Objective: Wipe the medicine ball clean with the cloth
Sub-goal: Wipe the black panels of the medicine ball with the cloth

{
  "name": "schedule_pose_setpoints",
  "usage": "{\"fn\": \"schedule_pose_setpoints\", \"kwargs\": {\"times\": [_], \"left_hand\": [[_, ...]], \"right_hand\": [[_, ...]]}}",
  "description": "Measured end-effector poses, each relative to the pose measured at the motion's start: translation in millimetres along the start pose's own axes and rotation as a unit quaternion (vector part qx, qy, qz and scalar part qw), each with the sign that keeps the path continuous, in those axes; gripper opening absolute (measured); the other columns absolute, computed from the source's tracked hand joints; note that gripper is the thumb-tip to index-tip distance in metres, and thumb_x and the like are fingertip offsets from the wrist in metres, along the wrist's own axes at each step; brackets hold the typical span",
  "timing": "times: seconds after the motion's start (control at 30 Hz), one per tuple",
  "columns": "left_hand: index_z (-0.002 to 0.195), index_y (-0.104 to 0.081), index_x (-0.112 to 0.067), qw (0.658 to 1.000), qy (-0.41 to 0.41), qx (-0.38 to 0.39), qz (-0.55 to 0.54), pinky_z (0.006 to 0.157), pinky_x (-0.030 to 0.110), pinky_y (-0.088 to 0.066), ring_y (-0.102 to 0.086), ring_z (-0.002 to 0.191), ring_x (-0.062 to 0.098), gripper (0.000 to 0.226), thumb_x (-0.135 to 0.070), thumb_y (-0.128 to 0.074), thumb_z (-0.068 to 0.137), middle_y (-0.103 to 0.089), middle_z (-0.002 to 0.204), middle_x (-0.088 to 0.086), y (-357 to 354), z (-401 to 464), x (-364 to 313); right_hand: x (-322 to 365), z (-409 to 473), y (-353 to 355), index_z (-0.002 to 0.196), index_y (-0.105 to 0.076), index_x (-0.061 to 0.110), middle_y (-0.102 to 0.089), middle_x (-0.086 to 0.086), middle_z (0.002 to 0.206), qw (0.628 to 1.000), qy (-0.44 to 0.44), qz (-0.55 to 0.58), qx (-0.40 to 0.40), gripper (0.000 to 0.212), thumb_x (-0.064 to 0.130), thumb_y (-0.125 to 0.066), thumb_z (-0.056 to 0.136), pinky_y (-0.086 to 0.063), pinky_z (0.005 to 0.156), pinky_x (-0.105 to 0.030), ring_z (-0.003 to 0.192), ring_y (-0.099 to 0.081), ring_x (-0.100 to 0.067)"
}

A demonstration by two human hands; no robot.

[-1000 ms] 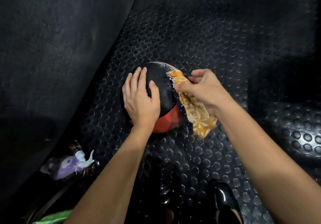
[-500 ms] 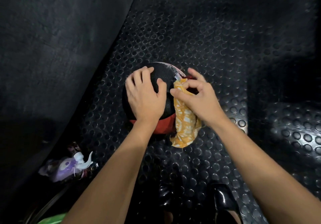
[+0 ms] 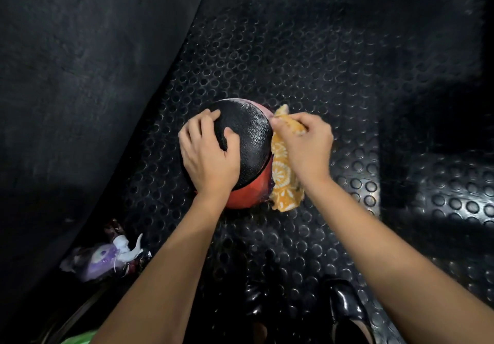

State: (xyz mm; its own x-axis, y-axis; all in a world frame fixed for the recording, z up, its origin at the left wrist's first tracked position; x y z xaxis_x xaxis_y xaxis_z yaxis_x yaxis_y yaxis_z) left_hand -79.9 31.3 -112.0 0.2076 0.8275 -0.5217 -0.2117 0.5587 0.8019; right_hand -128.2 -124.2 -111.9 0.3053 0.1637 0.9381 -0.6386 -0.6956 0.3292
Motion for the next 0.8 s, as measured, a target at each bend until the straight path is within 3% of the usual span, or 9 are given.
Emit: {"fn": "schedule_pose_setpoints", "kwargs": {"times": [0.13, 0.2, 0.27, 0.4, 0.53, 0.67, 0.8], "left_hand": [[0.115, -0.06, -0.014, 1.0, -0.002, 0.0, 0.002, 0.096, 0.045, -0.044, -0.049, 0.115, 0.025, 0.037, -0.03, -0.045, 0.086, -0.057, 0.124, 0.002, 0, 2, 1], [0.116, -0.06, -0.015, 1.0, -0.006, 0.005, 0.001, 0.097, 0.046, -0.043, -0.049, 0.117, 0.024, 0.037, -0.031, -0.045, 0.086, -0.057, 0.125, 0.002, -1, 1, 0], [0.119, -0.059, -0.015, 1.0, -0.023, 0.015, 0.003, 0.103, 0.047, -0.038, -0.048, 0.123, 0.024, 0.041, -0.037, -0.044, 0.088, -0.056, 0.129, 0.001, -2, 0, -1], [0.133, -0.053, -0.021, 0.999, -0.011, 0.05, 0.015, 0.115, 0.045, -0.021, -0.033, 0.139, 0.024, 0.055, -0.05, -0.032, 0.092, -0.047, 0.144, -0.003, -4, 0, -3], [0.136, -0.051, -0.022, 0.998, -0.017, 0.058, 0.026, 0.115, 0.045, -0.021, -0.032, 0.14, 0.024, 0.054, -0.047, -0.028, 0.094, -0.046, 0.145, -0.003, -6, 0, -5], [0.135, -0.053, -0.02, 0.998, -0.019, 0.046, 0.045, 0.113, 0.047, -0.025, -0.035, 0.138, 0.026, 0.052, -0.044, -0.029, 0.095, -0.049, 0.143, -0.001, -8, -3, -9], [0.134, -0.054, -0.02, 0.997, -0.031, 0.051, 0.042, 0.113, 0.047, -0.025, -0.036, 0.137, 0.026, 0.052, -0.043, -0.03, 0.094, -0.05, 0.142, -0.001, -10, 1, -13]], "right_hand": [[-3, -17, -6, 0.099, -0.073, 0.022, -0.066, 0.002, 0.092, 0.994, 0.039, -0.024, 0.104, 0.021, 0.034, -0.069, 0.082, -0.047, 0.081, -0.032, 0.085, -0.059, -0.012], [-7, -23, -5, 0.115, -0.067, 0.027, -0.061, -0.001, 0.104, 0.985, 0.075, -0.1, 0.115, 0.03, 0.03, -0.064, 0.085, -0.045, 0.089, -0.034, 0.099, -0.057, -0.019], [-5, -21, -3, 0.12, -0.064, 0.027, -0.057, 0.001, 0.105, 0.981, 0.087, -0.141, 0.1, 0.031, 0.029, -0.06, 0.089, -0.043, 0.087, -0.031, 0.103, -0.054, -0.02], [5, -36, 3, 0.117, -0.066, 0.028, -0.051, 0.002, 0.094, 0.965, 0.152, -0.188, 0.102, 0.027, 0.027, -0.058, 0.091, -0.046, 0.073, -0.033, 0.089, -0.054, -0.017], [12, -44, 2, 0.109, -0.069, 0.023, -0.056, -0.005, 0.095, 0.929, 0.252, -0.255, 0.091, 0.027, 0.016, -0.06, 0.085, -0.044, 0.056, -0.03, 0.088, -0.058, -0.026], [16, -28, 1, 0.111, -0.068, 0.025, -0.051, -0.002, 0.095, 0.934, 0.204, -0.283, 0.078, 0.028, 0.015, -0.056, 0.088, -0.034, 0.057, -0.027, 0.088, -0.054, -0.022], [10, -60, 8, 0.105, -0.069, 0.021, -0.054, -0.005, 0.092, 0.913, 0.253, -0.31, 0.079, 0.027, 0.009, -0.062, 0.082, -0.03, 0.047, -0.023, 0.082, -0.056, -0.022]]}}
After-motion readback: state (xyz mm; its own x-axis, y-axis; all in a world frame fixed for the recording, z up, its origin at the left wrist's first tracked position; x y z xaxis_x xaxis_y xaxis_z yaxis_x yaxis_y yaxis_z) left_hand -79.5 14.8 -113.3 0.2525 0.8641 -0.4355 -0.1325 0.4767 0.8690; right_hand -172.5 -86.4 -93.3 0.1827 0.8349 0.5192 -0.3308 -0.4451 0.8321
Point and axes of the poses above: each hand's wrist, its own z-axis towards the middle knuckle, its own y-axis out of the back of the hand, x = y × z, the point moved 3 cm from there along z, towards the middle knuckle
